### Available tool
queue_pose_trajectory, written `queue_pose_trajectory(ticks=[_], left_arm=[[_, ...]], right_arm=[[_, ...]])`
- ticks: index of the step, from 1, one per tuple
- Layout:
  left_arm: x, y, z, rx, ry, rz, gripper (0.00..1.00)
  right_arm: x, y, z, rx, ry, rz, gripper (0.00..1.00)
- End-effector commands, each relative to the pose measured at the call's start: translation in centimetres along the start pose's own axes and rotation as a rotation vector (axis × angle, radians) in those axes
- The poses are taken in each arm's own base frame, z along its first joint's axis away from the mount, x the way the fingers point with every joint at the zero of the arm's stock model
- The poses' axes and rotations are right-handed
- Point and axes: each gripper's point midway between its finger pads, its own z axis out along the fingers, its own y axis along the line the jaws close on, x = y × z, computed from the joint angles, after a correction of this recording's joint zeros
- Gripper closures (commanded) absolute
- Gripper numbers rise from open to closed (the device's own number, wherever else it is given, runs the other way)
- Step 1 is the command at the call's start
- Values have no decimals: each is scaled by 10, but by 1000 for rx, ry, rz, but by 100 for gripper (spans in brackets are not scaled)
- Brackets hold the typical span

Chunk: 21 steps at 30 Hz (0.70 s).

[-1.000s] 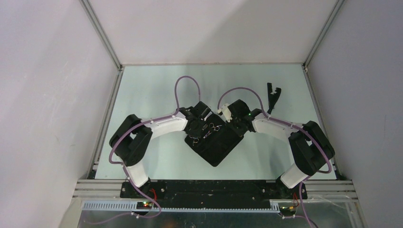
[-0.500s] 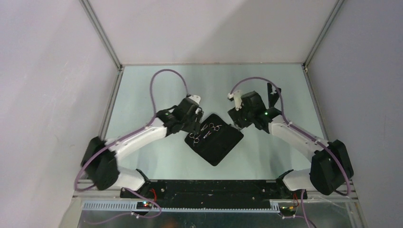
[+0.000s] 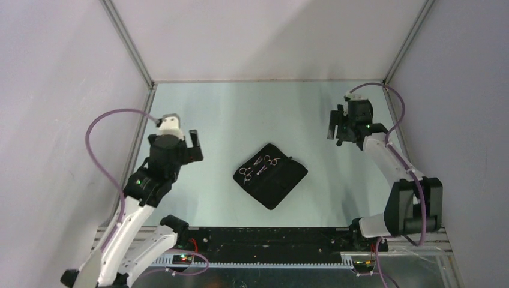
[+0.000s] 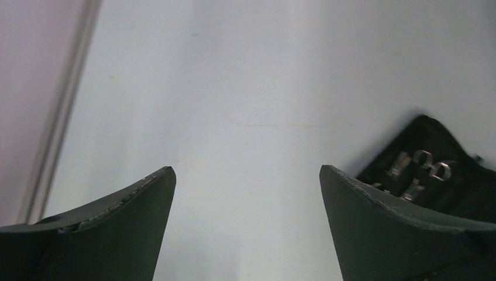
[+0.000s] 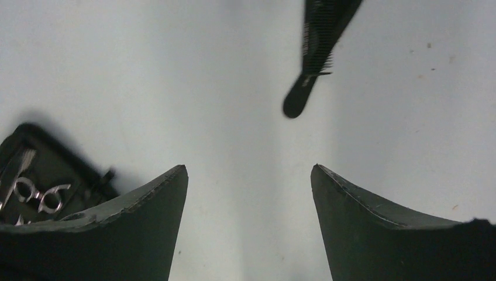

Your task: Sort the hair-cutting tools

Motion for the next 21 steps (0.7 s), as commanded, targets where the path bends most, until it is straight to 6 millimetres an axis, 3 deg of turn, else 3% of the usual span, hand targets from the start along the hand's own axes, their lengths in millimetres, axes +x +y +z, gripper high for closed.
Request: queue_pose_trajectory(ticks=[1,4,5,9,12,21], left_arm=[[12,47,1,-180,-48,39,0],[19,57,2,-220,-84,17,0],[24,57,5,-221,-86,16,0],[27,61,7,-243,-93,18,0],[27,62,9,-246,-89,20,0],[30,61,12,-243,-75,32,0]], right_arm=[[-30,-25,23,46,-18,101,20],[-28,-47,50,83,39,128,23],[-36,-60,53,103,33,141,24],[-36,-75,85,112,96,135,28],[-29,-81,109,110,152,117,30],[-31,-76,142,39,247,81,38]])
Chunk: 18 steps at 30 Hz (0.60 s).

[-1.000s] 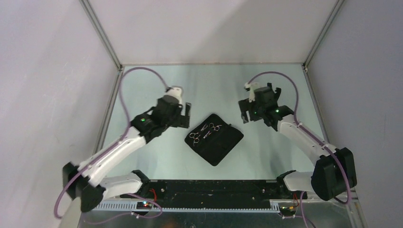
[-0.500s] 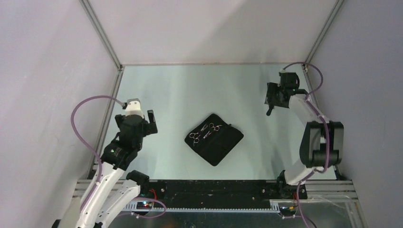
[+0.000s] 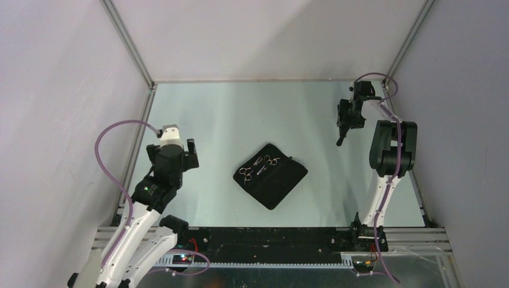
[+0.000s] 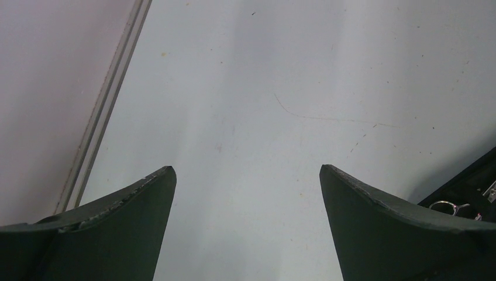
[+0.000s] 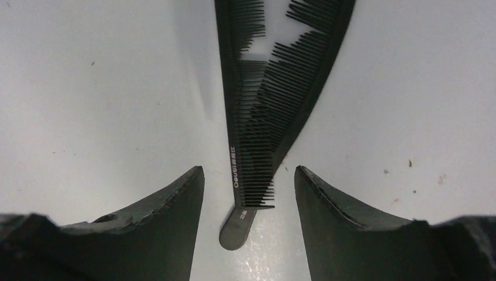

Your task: Sort the hair-cutting tools

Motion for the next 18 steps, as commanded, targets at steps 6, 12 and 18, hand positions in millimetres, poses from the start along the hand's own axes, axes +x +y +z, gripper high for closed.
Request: queue_pose_trajectory(ticks=[6,12,18], left_arm=[[-11,1,2,-11,-38,-5,1],[-11,-1,2,3,-40,-8,1],[-12,-1,1,10,-46,-12,1]], right_arm=[[5,8,15,-34,102,-35,41],[19,6,20,-24,152,-25,45],[33,3,23,2,206,-42,48]])
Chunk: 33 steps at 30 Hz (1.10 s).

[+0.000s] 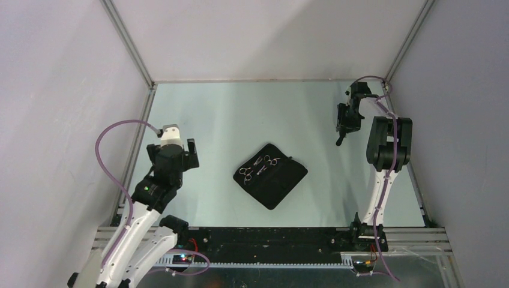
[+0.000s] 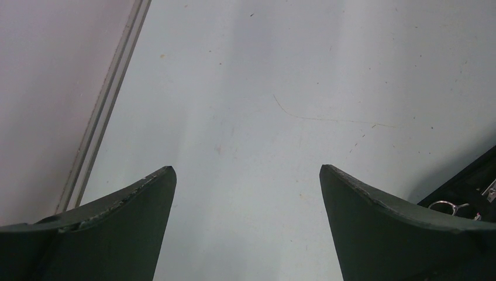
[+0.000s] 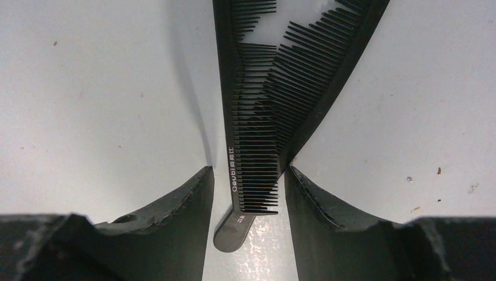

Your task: Sort the hair-cutting tools

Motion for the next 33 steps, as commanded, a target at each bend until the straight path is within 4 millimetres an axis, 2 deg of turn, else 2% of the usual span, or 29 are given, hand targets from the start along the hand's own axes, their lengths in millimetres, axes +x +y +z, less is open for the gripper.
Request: queue_pose_trajectory(ticks=[1,11,15,18,24,25,31,33], left_arm=[[-11,0,-1,8,-45,-17,1],[-12,-1,-3,21,-60,-28,1],[-13,0,-4,24,-66,-30,1],[-13,-1,-5,29,-70,-33,1],[-14,-1,-8,38,-83,-41,1],[-14,-1,-8,40,-84,-42,1],[-15,-1,-10,47,-92,-49,1],[-15,0,-11,49,-95,-52,1]], right_arm=[[16,-1,6,28,77,-16,49],[32,-9,5,146,134,-74,53],[36,-9,4,147,146,-105,58],[38,-6,-1,140,146,-112,68],[30,0,-26,118,93,-98,80],[33,10,-28,105,94,-112,81],[42,33,-54,44,60,-105,91],[44,41,-70,21,34,-102,93]])
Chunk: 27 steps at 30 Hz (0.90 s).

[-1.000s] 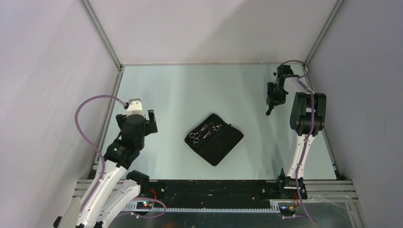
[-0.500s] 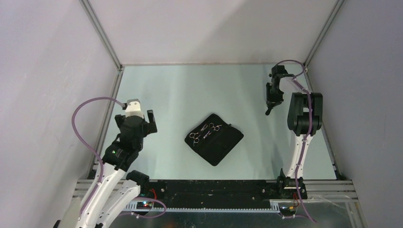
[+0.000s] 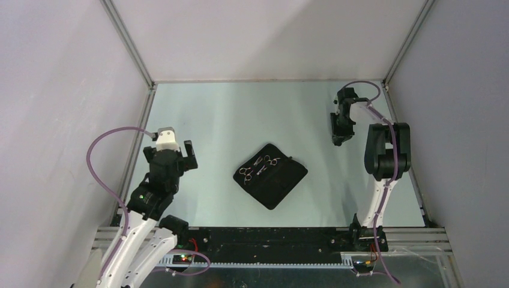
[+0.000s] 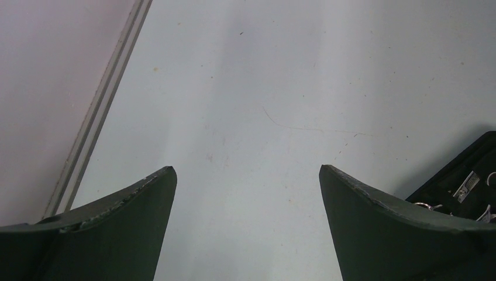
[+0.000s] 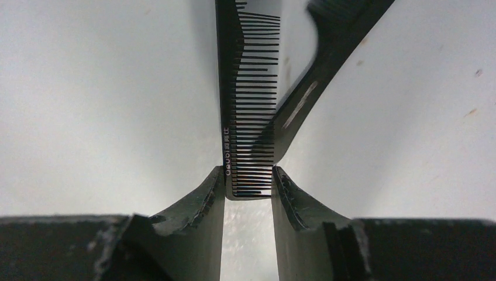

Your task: Sort the hair-cutting tools

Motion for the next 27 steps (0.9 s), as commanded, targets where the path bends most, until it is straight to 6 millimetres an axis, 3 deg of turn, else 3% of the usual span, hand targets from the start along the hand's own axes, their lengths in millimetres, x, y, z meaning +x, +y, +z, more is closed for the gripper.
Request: queue_pose_trajectory(ticks=[1,4,17,23,27], left_arm=[[-7,-1,0,9,-34,-11,1],[-8,-1,-1,13,-36,-13,2],[-4,-13,0,72,-14,-20,1],[0,-37,3,180,32,-21,2],[6,-73,4,345,121,-1,3]], right_arm=[[2,20,-43,-63,-71,10,95],[13,33,-58,-94,-88,0,99],[50,98,-127,-284,-248,-73,100],[87,129,-152,-363,-281,-144,100],[113,141,-164,-403,-281,-182,100]])
